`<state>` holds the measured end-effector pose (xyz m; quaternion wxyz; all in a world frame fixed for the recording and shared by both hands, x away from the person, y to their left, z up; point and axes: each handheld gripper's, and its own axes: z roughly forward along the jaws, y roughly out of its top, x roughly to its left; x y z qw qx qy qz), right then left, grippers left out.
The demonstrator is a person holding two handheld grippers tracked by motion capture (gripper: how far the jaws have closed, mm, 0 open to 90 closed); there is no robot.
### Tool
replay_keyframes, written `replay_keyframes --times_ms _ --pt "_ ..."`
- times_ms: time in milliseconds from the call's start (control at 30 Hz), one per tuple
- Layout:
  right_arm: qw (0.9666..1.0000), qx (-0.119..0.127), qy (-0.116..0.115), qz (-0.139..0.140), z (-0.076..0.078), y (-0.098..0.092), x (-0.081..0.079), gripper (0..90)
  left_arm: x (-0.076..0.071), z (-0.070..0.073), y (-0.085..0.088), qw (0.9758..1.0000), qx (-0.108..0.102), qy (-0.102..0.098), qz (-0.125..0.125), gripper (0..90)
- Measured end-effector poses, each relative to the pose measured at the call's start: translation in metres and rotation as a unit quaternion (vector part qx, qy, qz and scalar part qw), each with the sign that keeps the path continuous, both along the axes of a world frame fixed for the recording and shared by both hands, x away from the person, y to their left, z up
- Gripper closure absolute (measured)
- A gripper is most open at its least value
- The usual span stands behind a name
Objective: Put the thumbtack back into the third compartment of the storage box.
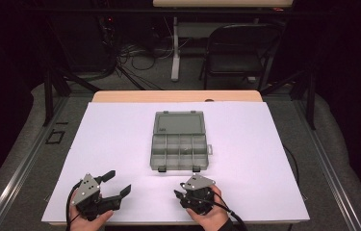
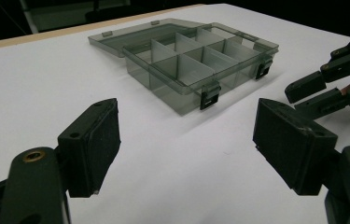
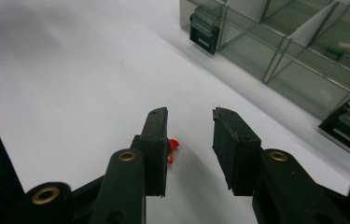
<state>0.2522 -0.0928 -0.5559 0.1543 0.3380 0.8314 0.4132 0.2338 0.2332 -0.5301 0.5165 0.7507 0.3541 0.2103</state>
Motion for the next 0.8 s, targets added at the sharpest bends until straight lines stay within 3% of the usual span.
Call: replay_keyframes --times_ms 467,800 --pt "0.9996 -0.015 0.012 0.022 -0.0065 0.0077 -0.0043 69.5 0.0002 -0.0002 0.0000 1.0000 0.001 0.001 0.000 22.9" --pt "0.9994 -0.020 0.021 0.017 -0.0099 0.0087 -0.0043 76.4 -0.0001 -0.0001 0.0000 1.0000 0.000 0.000 0.000 22.9"
